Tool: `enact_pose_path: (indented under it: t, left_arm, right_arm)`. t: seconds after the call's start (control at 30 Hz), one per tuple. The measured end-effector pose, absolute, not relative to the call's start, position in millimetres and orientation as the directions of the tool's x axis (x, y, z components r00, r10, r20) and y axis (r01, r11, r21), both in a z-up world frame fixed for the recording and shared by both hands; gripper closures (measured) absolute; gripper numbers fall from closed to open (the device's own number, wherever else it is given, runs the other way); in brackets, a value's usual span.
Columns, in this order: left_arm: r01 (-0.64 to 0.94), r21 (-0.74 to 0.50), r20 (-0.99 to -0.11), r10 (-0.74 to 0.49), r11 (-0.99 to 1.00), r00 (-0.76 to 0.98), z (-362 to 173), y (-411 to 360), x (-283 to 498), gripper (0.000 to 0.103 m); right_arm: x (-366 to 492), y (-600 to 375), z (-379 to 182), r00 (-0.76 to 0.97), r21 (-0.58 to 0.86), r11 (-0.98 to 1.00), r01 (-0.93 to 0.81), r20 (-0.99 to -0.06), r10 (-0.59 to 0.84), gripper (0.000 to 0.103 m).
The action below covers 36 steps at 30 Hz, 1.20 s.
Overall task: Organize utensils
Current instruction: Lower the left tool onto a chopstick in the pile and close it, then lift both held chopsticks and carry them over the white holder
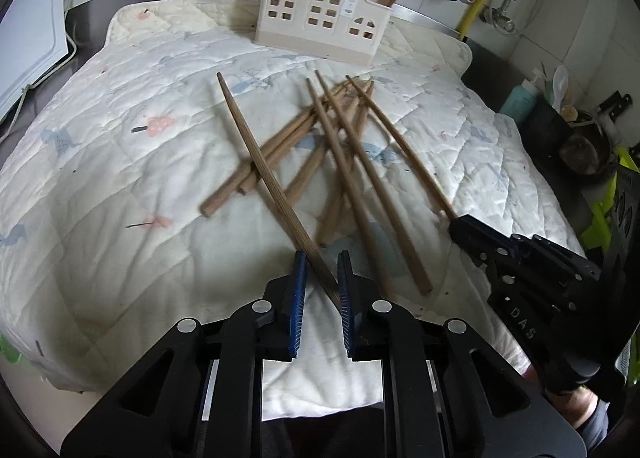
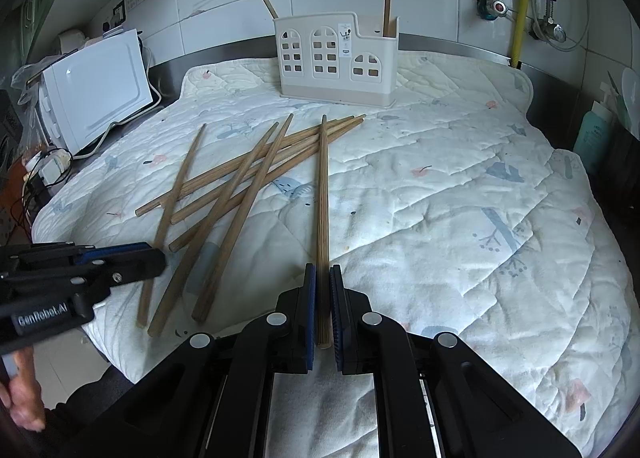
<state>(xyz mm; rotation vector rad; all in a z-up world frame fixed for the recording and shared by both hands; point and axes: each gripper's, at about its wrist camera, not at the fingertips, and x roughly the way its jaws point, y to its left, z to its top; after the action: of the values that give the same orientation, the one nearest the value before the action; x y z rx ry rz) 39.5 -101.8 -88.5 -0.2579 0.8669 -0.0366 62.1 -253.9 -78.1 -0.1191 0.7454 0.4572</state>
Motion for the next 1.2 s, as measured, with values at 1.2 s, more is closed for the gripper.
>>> enact_pose_path:
  t: [1.2]
  left_arm:
    - [0.044, -0.173, -0.730, -0.158, 0.984, 0.665, -90.0, -84.0, 39.1, 0.097]
  right_arm:
    - [64.0, -249.6, -78.2, 0.659, 0.069, 0.906, -0.417, -0.663, 0.354, 0.096]
